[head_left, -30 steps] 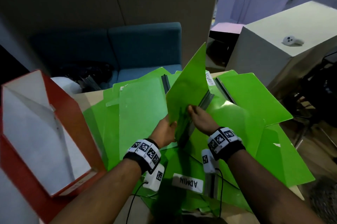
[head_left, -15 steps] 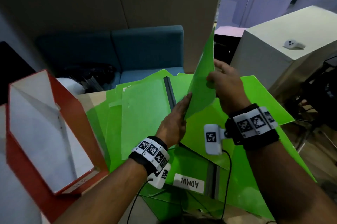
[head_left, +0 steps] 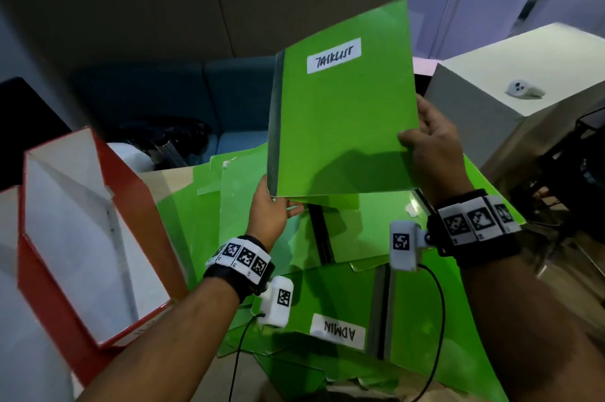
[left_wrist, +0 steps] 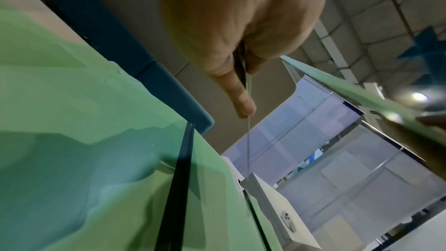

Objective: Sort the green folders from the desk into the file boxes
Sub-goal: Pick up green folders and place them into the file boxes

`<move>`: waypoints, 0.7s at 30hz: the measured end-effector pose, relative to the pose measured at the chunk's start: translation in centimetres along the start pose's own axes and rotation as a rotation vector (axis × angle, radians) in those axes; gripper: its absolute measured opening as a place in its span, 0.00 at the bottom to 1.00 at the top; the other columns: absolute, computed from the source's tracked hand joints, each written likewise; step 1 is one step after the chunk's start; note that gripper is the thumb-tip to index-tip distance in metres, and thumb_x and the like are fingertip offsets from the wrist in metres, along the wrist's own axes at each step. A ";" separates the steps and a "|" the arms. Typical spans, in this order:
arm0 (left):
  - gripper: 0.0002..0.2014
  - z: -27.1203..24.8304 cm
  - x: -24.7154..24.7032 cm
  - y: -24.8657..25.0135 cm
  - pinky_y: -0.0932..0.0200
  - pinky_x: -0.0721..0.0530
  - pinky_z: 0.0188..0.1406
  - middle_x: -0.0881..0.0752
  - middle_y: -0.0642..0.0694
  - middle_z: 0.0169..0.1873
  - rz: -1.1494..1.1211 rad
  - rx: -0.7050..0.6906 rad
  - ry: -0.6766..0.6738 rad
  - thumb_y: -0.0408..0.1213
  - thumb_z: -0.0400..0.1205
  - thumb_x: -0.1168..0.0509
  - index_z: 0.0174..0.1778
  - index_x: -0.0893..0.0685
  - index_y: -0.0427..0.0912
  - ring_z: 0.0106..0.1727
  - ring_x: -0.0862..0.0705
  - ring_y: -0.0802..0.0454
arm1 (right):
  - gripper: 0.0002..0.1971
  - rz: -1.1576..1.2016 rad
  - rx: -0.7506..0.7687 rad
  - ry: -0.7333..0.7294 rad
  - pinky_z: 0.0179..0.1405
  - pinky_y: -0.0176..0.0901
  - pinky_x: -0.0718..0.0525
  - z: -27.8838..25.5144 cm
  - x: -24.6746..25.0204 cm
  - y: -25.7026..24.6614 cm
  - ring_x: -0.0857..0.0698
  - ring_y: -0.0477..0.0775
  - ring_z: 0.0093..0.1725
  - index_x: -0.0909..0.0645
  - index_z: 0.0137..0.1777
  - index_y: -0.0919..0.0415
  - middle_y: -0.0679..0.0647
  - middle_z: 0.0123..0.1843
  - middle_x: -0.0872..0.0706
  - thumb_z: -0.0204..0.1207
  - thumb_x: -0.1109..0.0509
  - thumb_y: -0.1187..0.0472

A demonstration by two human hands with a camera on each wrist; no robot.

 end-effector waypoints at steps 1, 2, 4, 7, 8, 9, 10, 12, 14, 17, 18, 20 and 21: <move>0.26 0.0 0.3 0.2 0.46 0.10 0.51 0.21 0.47 0.58 -0.017 -0.026 0.005 0.15 0.83 0.49 0.70 0.29 0.46 0.57 0.14 0.37 | 0.35 -0.023 0.000 0.011 0.61 0.61 0.16 0.3 0.2 0.9 0.15 0.58 0.63 0.28 0.75 0.58 0.55 0.65 0.15 0.65 0.39 0.75; 0.29 0.0 0.6 0.5 0.46 0.10 0.50 0.22 0.46 0.64 -0.030 -0.057 -0.003 0.14 0.82 0.47 0.74 0.30 0.48 0.59 0.14 0.38 | 0.36 -0.059 0.009 0.019 0.63 0.65 0.18 0.6 0.6 2.0 0.16 0.58 0.64 0.28 0.75 0.54 0.53 0.66 0.15 0.63 0.38 0.73; 0.36 -0.4 0.8 0.8 0.48 0.10 0.50 0.26 0.53 0.71 -0.019 -0.102 -0.042 0.12 0.80 0.44 0.78 0.34 0.52 0.62 0.17 0.47 | 0.37 -0.159 0.039 0.039 0.63 0.65 0.19 1.1 1.1 3.6 0.17 0.54 0.65 0.28 0.75 0.49 0.49 0.67 0.16 0.63 0.38 0.71; 0.47 -0.6 1.2 1.1 0.57 0.12 0.54 0.33 0.65 0.72 0.098 -0.128 -0.108 0.13 0.75 0.33 0.83 0.42 0.54 0.64 0.23 0.63 | 0.37 -0.323 0.082 0.044 0.67 0.60 0.20 1.0 0.8 4.1 0.19 0.52 0.68 0.29 0.76 0.50 0.49 0.70 0.18 0.67 0.39 0.76; 0.50 -0.6 1.3 1.1 0.62 0.15 0.58 0.35 0.64 0.75 0.161 -0.134 -0.135 0.15 0.73 0.30 0.84 0.46 0.54 0.67 0.26 0.63 | 0.37 -0.365 0.088 0.044 0.68 0.59 0.21 1.1 0.7 4.2 0.21 0.52 0.69 0.30 0.78 0.52 0.51 0.71 0.20 0.68 0.39 0.78; 0.54 -0.6 1.3 1.1 0.64 0.19 0.63 0.38 0.61 0.78 0.219 -0.128 -0.166 0.18 0.72 0.27 0.85 0.50 0.56 0.72 0.30 0.60 | 0.37 -0.394 0.099 0.044 0.70 0.57 0.22 1.2 0.7 4.4 0.22 0.52 0.71 0.32 0.79 0.53 0.52 0.73 0.22 0.70 0.40 0.79; 0.57 -0.6 1.2 1.1 0.61 0.25 0.70 0.41 0.59 0.81 0.260 -0.117 -0.204 0.22 0.72 0.24 0.85 0.55 0.57 0.76 0.35 0.58 | 0.37 -0.420 0.112 0.047 0.72 0.53 0.23 1.2 0.6 4.6 0.24 0.52 0.73 0.33 0.80 0.55 0.52 0.75 0.23 0.71 0.40 0.80; 0.63 -0.5 1.0 0.5 0.51 0.39 0.80 0.48 0.54 0.84 0.307 -0.042 -0.291 0.31 0.69 0.20 0.84 0.63 0.60 0.82 0.42 0.53 | 0.36 -0.494 0.141 0.063 0.69 0.33 0.25 1.3 0.4 5.0 0.25 0.53 0.73 0.36 0.81 0.57 0.55 0.77 0.26 0.74 0.39 0.80; 0.65 -0.7 0.7 -0.1 0.40 0.43 0.82 0.52 0.49 0.85 0.297 0.037 -0.343 0.48 0.65 0.18 0.81 0.65 0.67 0.83 0.41 0.44 | 0.34 -0.582 0.143 0.083 0.54 0.14 0.29 1.2 0.1 5.5 0.22 0.54 0.67 0.38 0.82 0.56 0.58 0.78 0.27 0.77 0.39 0.79; 0.46 -0.5 1.5 0.6 0.29 0.34 0.74 0.39 0.42 0.82 0.103 0.053 -0.177 0.58 0.72 0.27 0.80 0.50 0.70 0.77 0.31 0.41 | 0.35 -0.644 0.120 0.071 0.64 0.35 0.24 1.3 -0.3 6.9 0.22 0.57 0.69 0.39 0.82 0.52 0.59 0.77 0.26 0.79 0.39 0.77; 0.38 -0.4 2.1 1.1 0.31 0.32 0.73 0.30 0.43 0.76 0.070 0.026 -0.087 0.54 0.78 0.31 0.80 0.45 0.65 0.72 0.27 0.44 | 0.35 -0.647 0.107 0.056 0.67 0.44 0.23 1.3 -0.4 7.3 0.22 0.59 0.69 0.39 0.82 0.51 0.59 0.76 0.25 0.79 0.39 0.76; 0.23 -0.1 3.3 2.1 0.38 0.26 0.67 0.19 0.49 0.60 0.020 -0.014 0.057 0.46 0.84 0.36 0.74 0.34 0.55 0.61 0.22 0.49 | 0.35 -0.647 0.076 0.036 0.67 0.44 0.23 1.4 -0.8 8.0 0.22 0.59 0.69 0.39 0.82 0.51 0.59 0.74 0.23 0.78 0.38 0.76; 0.19 0.1 3.9 2.5 0.40 0.24 0.64 0.18 0.51 0.55 -0.003 -0.024 0.096 0.44 0.84 0.36 0.71 0.31 0.53 0.56 0.20 0.51 | 0.35 -0.652 0.068 0.029 0.65 0.39 0.25 1.5 -1.1 8.2 0.22 0.58 0.69 0.39 0.82 0.51 0.59 0.74 0.23 0.79 0.38 0.76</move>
Point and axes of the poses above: each hand's wrist, its own z-axis towards the middle knuckle, its own x-axis out of the back of the hand, y = z × x, the point moved 7 cm from there along z, towards the middle knuckle
